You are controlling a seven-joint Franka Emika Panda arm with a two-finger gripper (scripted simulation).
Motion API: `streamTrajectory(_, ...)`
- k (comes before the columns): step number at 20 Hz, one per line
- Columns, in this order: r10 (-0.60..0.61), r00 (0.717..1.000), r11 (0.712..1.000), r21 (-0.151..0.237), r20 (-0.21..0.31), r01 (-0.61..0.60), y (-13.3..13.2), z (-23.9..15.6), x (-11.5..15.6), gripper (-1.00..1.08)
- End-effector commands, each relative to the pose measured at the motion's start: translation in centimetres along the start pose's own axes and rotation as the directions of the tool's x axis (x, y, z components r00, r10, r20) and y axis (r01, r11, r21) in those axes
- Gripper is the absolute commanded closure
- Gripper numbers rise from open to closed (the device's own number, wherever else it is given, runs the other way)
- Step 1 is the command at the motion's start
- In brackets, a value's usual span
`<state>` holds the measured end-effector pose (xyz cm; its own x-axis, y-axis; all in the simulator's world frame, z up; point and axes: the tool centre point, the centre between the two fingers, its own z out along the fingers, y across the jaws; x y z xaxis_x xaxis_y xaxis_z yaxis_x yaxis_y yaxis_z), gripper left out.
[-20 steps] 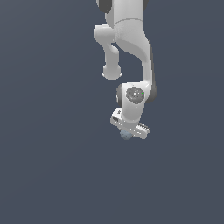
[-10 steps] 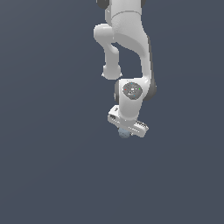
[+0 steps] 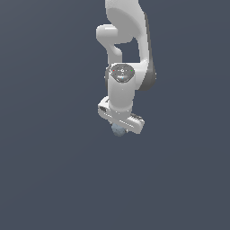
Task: Pick up the object and move it to a goal position.
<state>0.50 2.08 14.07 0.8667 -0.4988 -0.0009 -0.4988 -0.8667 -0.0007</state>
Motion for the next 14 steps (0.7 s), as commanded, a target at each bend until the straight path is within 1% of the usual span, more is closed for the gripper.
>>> streamTrajectory(1, 0.000, 1.000, 1.000, 0.000, 0.000, 0.000, 1.4, -2.7, 1.0, 1.08)
streamTrajectory(14, 0.001, 1.000, 1.000, 0.000, 0.000, -0.001, 8.1, -16.3, 6.4, 1.08)
